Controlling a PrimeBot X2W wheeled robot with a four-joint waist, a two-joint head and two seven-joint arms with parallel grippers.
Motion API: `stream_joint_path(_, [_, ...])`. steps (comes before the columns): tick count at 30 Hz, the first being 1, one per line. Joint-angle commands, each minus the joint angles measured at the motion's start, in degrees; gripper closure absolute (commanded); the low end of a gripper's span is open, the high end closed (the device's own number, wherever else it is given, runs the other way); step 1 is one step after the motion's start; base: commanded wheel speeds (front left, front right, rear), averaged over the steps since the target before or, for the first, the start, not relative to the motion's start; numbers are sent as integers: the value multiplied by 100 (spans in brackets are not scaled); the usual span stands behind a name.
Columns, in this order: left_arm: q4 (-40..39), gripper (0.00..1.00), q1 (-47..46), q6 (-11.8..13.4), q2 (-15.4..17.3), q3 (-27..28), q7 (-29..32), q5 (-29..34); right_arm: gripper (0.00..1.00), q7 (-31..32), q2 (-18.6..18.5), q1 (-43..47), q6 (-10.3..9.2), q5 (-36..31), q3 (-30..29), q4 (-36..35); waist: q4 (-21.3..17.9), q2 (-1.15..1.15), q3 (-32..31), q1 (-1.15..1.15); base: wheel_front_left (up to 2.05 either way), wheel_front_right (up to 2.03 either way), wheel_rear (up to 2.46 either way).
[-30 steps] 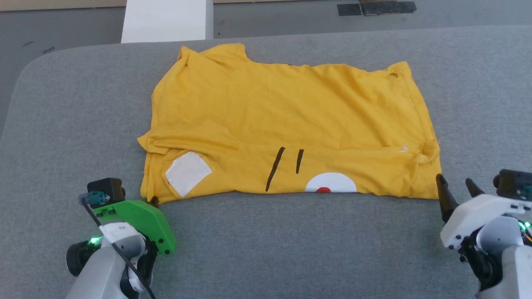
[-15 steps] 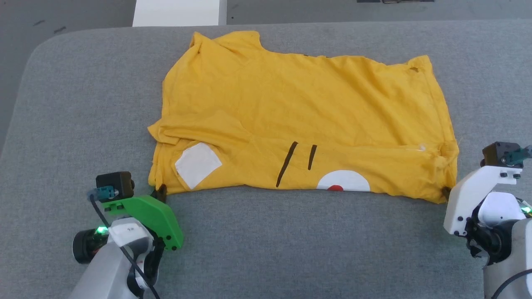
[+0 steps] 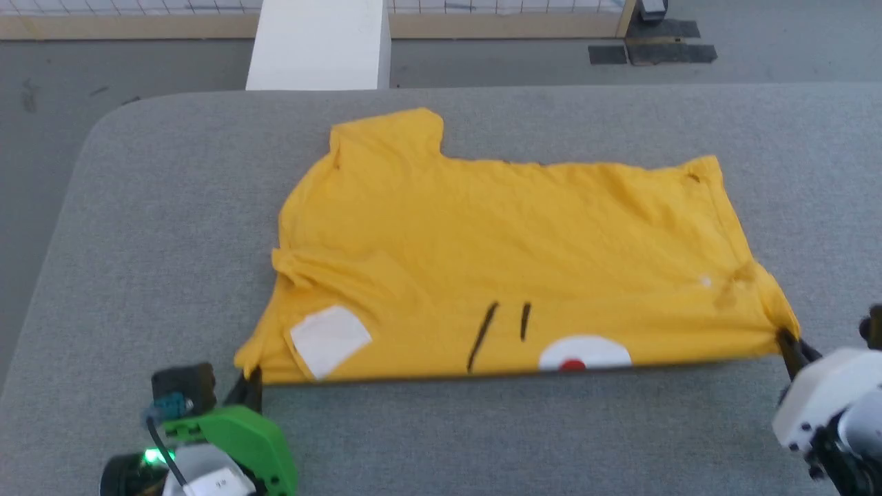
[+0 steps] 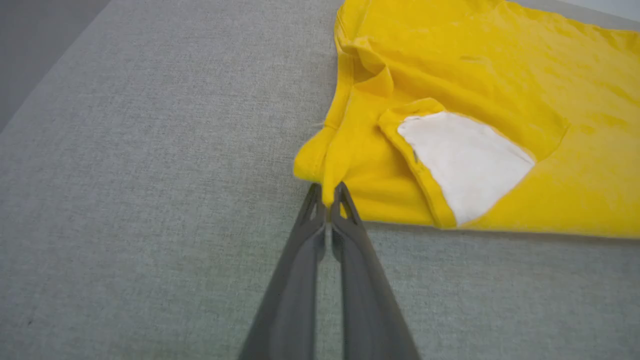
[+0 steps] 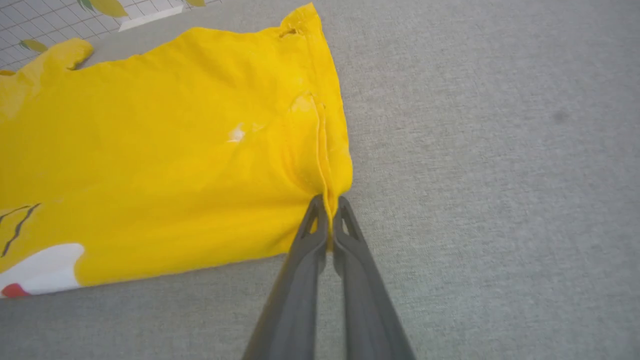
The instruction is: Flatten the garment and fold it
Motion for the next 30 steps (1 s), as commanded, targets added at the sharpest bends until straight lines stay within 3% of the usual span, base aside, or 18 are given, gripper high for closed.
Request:
stream_joint_path(1, [-160,100,218,109,86,-21,119,23,100,67,-4,187,-9,46,-84,-120,58,0,-82,0,0,0,0])
stream_joint_path(5, [-519,100,628,253,118,-162,523,-51,100,472,-4,599,-9,13,-266,-224,82,0,-102,0,0,0,0])
stream_joint_path(10, [-485,100,846,206,112,-379,930,-202,100,891,-4,895,-9,-71,-368,71,84,0,-57,0,0,0,0])
stream_joint_path(17, [-109,100,790,20,34,-485,1049,-387,100,593,-4,876,-9,20,-373,965,57,0,-40,0,0,0,0])
stream_joint_path(18, [-66,65,781,5,23,-479,1038,-409,100,488,-4,863,-9,53,-358,1043,53,0,-56,0,0,0,0])
stream_joint_path(19, [-33,8,767,-9,16,-469,990,-411,100,324,-4,847,-9,128,-342,1117,49,0,-88,0,0,0,0])
stream_joint_path(20, [-18,0,766,-25,4,-455,934,-419,82,170,-4,838,-9,196,-312,1148,49,0,-111,0,0,0,0])
stream_joint_path(21, [-12,0,751,-59,3,-438,868,-428,55,-27,-4,846,-9,265,-226,1149,50,0,-146,0,0,0,0])
stream_joint_path(22, [-20,0,729,-86,11,-418,809,-427,0,-183,-4,865,-9,318,-177,1132,49,0,-165,0,0,0,0])
stream_joint_path(30, [-126,0,-32,-585,412,-241,-53,-3,0,-1873,-4,929,-9,241,302,319,-113,0,-143,0,0,0,0])
